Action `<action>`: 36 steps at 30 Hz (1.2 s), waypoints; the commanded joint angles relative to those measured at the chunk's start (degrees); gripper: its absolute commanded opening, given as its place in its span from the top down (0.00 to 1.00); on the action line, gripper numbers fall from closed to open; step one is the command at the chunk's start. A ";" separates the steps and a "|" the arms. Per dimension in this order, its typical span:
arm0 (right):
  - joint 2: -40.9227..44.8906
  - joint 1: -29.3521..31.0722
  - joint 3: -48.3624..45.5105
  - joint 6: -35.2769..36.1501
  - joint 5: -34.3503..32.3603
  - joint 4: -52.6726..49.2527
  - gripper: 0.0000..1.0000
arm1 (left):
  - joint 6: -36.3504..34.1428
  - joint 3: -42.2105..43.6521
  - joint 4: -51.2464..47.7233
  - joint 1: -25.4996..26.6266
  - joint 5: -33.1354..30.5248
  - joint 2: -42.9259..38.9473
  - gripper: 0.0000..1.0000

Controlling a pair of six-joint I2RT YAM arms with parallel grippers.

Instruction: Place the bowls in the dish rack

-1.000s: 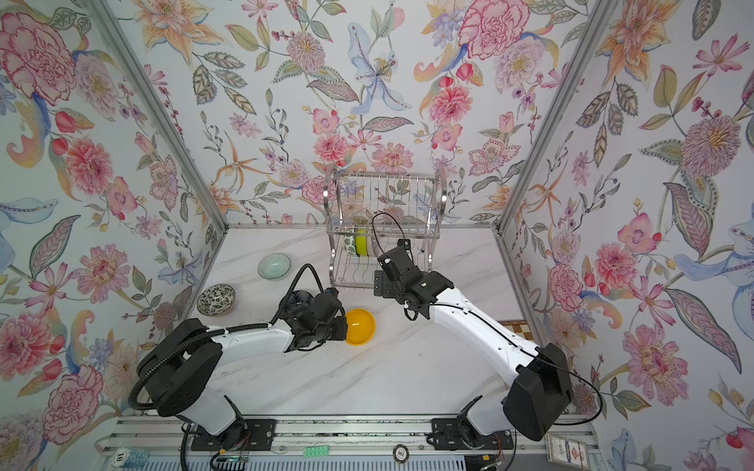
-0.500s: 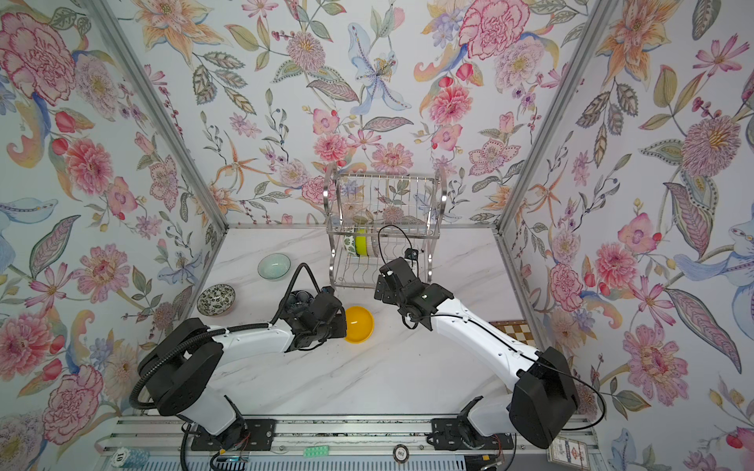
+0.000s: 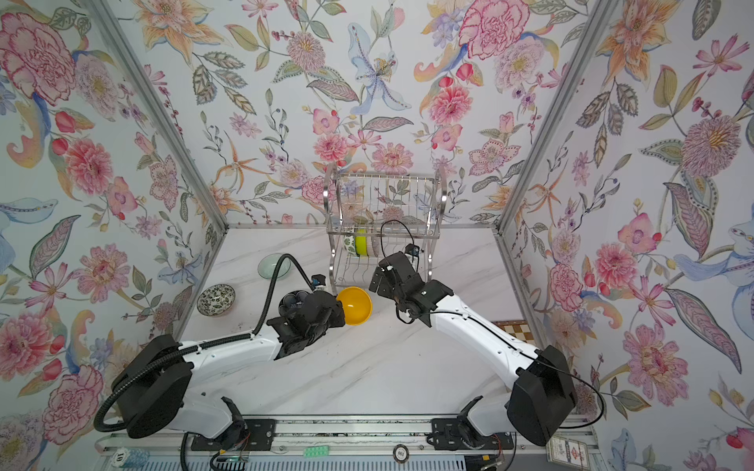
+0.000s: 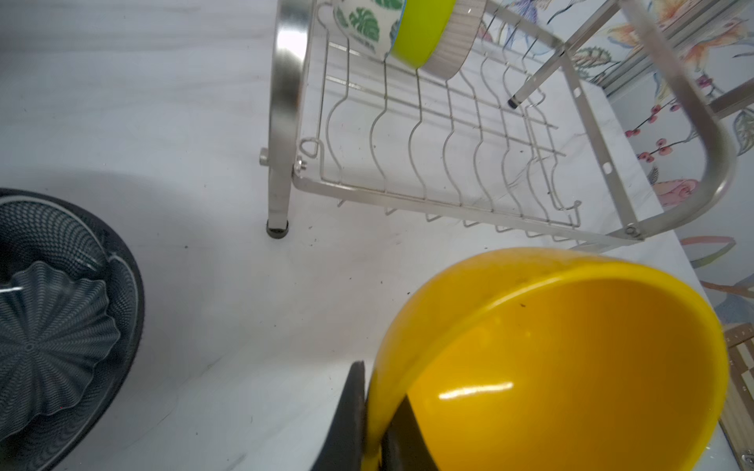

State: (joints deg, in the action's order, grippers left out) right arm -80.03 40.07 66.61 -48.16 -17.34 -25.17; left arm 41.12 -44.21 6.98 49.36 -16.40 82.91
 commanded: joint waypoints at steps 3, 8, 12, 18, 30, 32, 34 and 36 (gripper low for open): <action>4.55 -0.81 -0.67 -15.79 1.97 6.43 0.01 | -5.86 1.01 12.33 3.70 -17.65 -1.60 1.00; 9.22 -1.23 -3.85 -26.29 2.37 13.97 0.01 | -13.05 0.60 22.87 6.62 -27.47 1.60 1.00; 11.21 -1.23 -4.55 -33.52 2.16 14.67 0.04 | -18.56 -0.39 31.64 7.29 -32.78 5.87 1.00; 10.65 -1.45 -9.06 -44.61 5.54 24.25 0.16 | -26.69 -1.44 46.26 7.27 -32.40 13.00 1.00; 5.79 0.88 -10.07 -56.14 7.17 31.82 0.24 | -32.62 -4.90 54.27 7.25 -32.62 19.80 1.00; 5.06 0.88 -10.78 -57.20 7.24 33.76 0.28 | -33.38 -5.25 55.08 7.30 -32.25 20.25 1.00; 4.51 0.70 -11.31 -57.71 7.09 35.63 0.31 | -33.65 -5.56 55.50 7.34 -31.83 20.58 1.00; 3.80 0.40 -11.24 -58.01 7.15 36.73 0.35 | -33.83 -5.72 55.64 7.25 -31.94 20.75 1.00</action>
State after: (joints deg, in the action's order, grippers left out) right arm -75.26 40.69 56.12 -104.09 -10.68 7.60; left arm 8.73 -47.94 58.43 56.27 -47.18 103.02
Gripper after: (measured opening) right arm 0.665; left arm 0.098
